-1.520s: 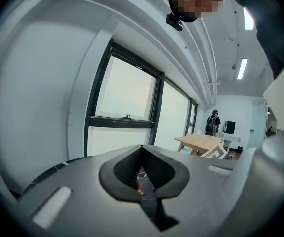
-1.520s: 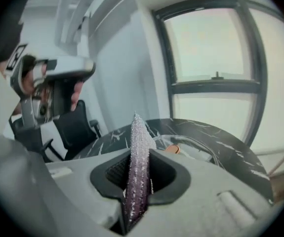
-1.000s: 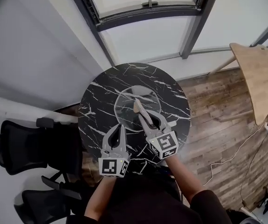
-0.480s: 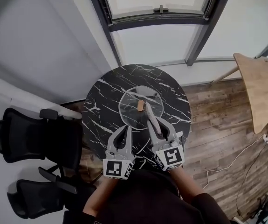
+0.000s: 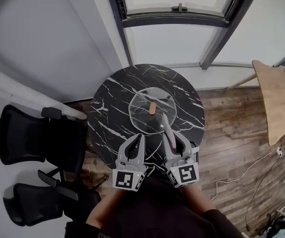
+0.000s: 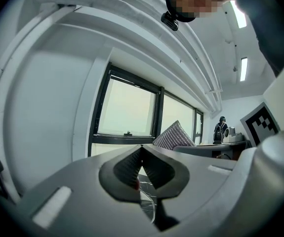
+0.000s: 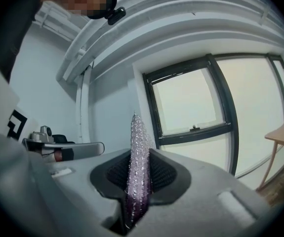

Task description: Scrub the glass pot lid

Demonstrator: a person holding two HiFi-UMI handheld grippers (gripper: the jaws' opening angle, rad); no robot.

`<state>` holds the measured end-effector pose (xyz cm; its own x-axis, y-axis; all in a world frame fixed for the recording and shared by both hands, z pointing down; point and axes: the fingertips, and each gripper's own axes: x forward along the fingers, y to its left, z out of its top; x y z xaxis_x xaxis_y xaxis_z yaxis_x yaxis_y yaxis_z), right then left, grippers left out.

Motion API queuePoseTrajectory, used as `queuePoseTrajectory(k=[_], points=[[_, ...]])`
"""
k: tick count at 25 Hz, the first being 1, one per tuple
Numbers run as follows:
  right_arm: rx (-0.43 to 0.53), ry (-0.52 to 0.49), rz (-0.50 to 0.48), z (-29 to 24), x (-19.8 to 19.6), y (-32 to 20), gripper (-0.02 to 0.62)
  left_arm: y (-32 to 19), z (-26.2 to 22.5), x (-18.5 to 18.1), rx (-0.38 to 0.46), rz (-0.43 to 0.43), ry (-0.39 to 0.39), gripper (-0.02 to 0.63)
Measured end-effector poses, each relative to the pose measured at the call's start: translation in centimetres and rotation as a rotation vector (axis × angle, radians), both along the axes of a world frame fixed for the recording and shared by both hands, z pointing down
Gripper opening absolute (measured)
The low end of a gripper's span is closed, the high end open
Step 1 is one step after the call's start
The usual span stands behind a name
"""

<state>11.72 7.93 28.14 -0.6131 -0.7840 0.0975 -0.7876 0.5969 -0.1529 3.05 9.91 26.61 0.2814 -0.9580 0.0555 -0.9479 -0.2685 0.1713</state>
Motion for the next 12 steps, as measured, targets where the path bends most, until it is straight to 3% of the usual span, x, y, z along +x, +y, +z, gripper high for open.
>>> queuePoseTrajectory(k=[12], points=[[0.008, 0.006, -0.024, 0.27, -0.44, 0.38, 0.072, -0.12, 0.26, -0.14, -0.002, 0.001, 0.007, 0.003]])
